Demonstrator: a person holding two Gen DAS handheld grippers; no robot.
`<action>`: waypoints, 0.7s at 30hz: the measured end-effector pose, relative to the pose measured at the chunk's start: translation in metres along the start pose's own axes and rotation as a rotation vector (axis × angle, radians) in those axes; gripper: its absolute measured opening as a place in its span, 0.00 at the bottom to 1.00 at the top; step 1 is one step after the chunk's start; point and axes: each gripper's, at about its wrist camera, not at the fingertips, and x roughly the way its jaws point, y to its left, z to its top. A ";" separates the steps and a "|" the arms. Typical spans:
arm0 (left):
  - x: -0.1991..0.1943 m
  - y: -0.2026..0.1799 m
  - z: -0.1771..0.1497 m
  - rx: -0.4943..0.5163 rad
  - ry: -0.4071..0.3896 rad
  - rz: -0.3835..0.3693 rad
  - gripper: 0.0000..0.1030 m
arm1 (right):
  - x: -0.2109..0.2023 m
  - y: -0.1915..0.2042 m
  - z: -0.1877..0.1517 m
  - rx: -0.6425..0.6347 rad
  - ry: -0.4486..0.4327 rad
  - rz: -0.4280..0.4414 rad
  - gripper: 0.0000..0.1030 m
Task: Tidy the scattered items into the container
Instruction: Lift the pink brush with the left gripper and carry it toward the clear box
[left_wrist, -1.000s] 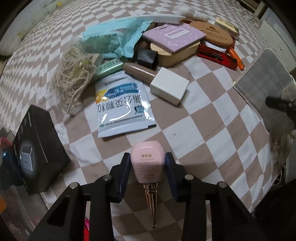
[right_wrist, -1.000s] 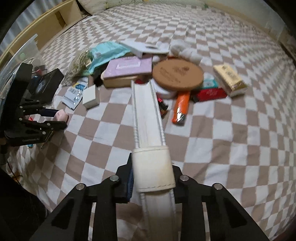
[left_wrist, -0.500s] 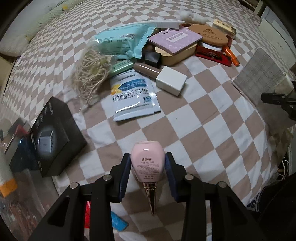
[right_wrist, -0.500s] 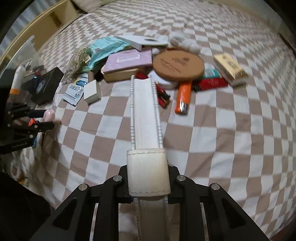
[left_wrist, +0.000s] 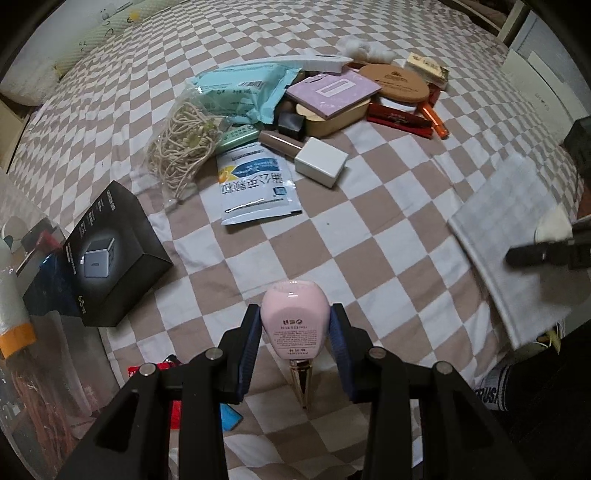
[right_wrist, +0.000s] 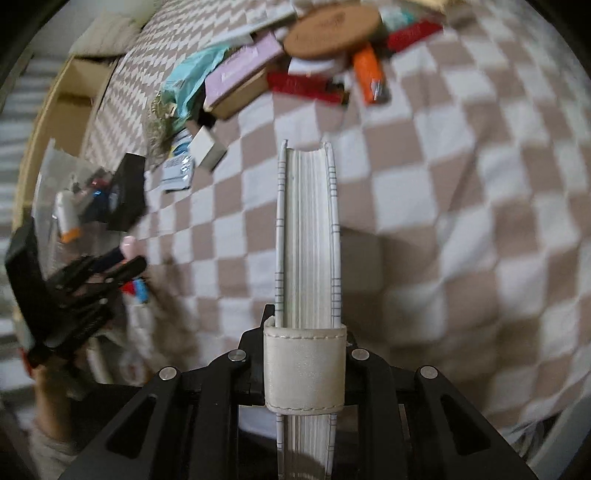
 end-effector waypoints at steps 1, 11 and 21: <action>-0.004 -0.003 -0.002 0.004 -0.004 -0.001 0.36 | 0.001 0.004 -0.004 0.007 0.006 0.019 0.21; -0.034 0.017 0.008 -0.037 -0.133 0.008 0.36 | -0.037 0.052 -0.003 -0.019 -0.131 0.150 0.21; -0.088 0.048 0.000 -0.166 -0.308 0.068 0.36 | -0.072 0.088 0.007 -0.021 -0.265 0.253 0.21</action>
